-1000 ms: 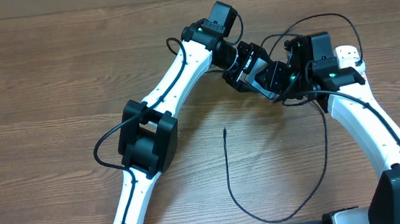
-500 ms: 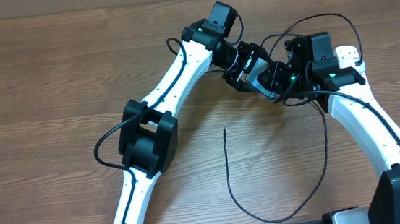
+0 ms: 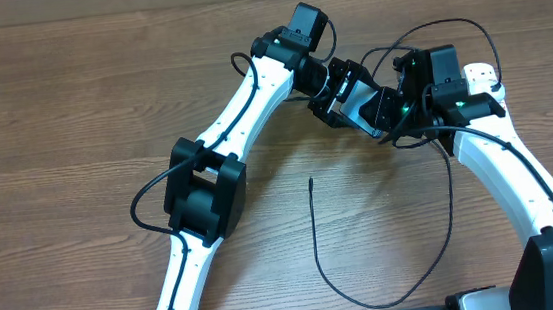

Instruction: Plug charger to phone and switch on socket

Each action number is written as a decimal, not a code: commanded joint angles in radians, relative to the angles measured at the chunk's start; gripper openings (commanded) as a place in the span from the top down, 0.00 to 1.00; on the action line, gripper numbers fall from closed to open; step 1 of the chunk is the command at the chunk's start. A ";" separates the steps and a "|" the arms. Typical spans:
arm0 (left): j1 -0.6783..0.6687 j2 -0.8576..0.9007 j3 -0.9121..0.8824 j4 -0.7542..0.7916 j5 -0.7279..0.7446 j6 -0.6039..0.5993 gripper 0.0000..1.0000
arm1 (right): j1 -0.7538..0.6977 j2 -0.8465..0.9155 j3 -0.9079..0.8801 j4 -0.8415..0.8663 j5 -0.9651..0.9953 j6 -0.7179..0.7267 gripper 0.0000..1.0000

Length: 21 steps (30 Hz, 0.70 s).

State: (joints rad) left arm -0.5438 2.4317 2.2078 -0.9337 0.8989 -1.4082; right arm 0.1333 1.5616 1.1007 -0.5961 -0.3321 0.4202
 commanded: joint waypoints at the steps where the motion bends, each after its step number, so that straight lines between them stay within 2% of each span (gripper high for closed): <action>1: -0.012 -0.011 0.034 0.008 0.113 -0.006 0.96 | 0.003 0.002 0.018 -0.001 0.010 -0.005 0.82; 7: -0.012 -0.011 0.034 0.008 0.112 -0.006 0.96 | 0.003 0.002 0.018 -0.011 0.010 -0.005 0.85; 11: -0.013 -0.011 0.034 0.008 0.112 -0.006 0.96 | 0.003 0.002 0.018 -0.012 0.010 -0.005 0.96; 19: -0.013 -0.011 0.034 0.008 0.103 -0.010 0.96 | 0.003 0.002 0.018 -0.013 0.010 -0.002 0.96; 20: -0.013 -0.011 0.034 0.008 0.103 -0.010 0.92 | 0.003 0.001 0.018 -0.013 0.010 -0.002 0.96; 21: -0.013 -0.011 0.034 0.008 0.102 -0.009 0.79 | 0.003 0.001 0.018 -0.012 0.010 -0.002 0.96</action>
State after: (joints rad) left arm -0.5426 2.4329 2.2074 -0.9295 0.9058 -1.4078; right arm 0.1276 1.5616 1.1007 -0.6106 -0.3168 0.4454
